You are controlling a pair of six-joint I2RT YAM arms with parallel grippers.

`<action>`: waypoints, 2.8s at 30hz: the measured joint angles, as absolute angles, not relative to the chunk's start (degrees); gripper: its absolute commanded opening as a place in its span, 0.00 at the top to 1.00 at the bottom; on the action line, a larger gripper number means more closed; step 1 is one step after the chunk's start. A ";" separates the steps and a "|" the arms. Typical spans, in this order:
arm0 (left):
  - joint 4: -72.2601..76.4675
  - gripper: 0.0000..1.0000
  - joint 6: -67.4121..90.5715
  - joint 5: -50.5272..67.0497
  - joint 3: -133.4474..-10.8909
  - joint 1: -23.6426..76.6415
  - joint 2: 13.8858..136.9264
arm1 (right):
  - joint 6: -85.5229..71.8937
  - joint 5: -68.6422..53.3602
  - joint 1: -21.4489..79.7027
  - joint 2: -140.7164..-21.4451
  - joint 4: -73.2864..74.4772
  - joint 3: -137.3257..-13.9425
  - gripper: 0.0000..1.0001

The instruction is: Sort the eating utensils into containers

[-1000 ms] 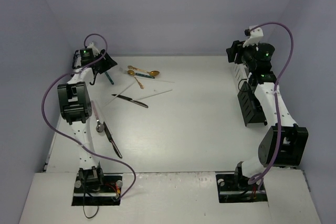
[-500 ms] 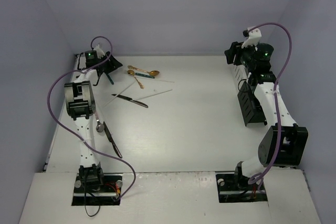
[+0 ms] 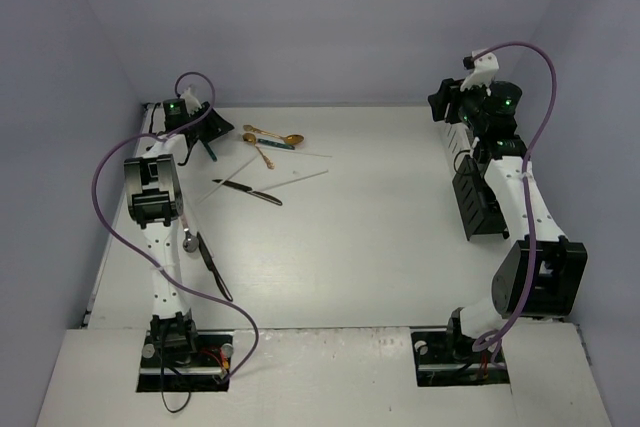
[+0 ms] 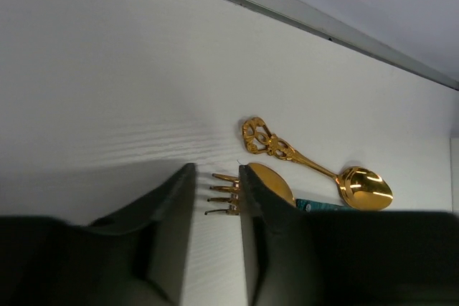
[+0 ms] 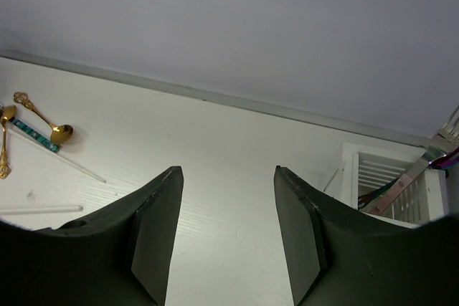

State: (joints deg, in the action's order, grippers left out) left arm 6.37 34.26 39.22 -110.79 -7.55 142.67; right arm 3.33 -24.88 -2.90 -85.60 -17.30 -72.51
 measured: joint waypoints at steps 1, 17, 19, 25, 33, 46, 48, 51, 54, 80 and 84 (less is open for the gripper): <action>6.39 0.85 34.43 39.49 -110.77 -7.55 142.67 | 3.35 -24.90 -2.90 -85.60 -17.30 -72.51 0.50; 7.68 1.00 35.90 40.98 -108.17 -7.55 142.21 | 4.38 -24.91 -2.90 -85.58 -17.26 -72.53 0.50; 7.60 1.00 35.73 41.15 -106.70 -7.55 141.01 | 4.38 -24.91 -2.90 -85.51 -17.21 -72.51 0.50; 6.82 1.00 33.06 40.68 -101.90 -7.55 135.06 | 4.00 -25.14 -2.84 -84.36 -16.62 -72.53 0.51; 5.73 1.00 24.95 38.68 -100.13 -7.16 126.12 | 3.93 -26.04 -1.77 -81.96 -16.40 -72.53 0.51; 2.35 1.00 6.98 31.26 -89.44 -2.29 109.51 | 3.97 -26.42 -0.39 -80.64 -16.36 -72.53 0.53; 2.30 1.00 5.19 29.88 -88.26 -1.91 108.03 | 4.01 -26.49 0.15 -80.61 -16.36 -72.53 0.54; 2.44 1.00 3.10 27.96 -86.28 -1.93 105.99 | 4.56 -27.13 1.49 -80.30 -16.25 -72.53 0.55; 2.36 1.00 1.32 27.01 -85.58 -2.00 104.56 | 5.23 -27.93 3.18 -79.62 -16.03 -72.53 0.56; 3.75 1.00 9.54 68.73 -79.38 7.53 77.69 | -2.34 -40.52 33.34 -84.75 -8.16 -83.16 0.06; 4.26 1.00 9.96 72.48 -77.81 8.87 76.52 | -2.14 -40.64 36.04 -87.47 -3.14 -83.90 0.11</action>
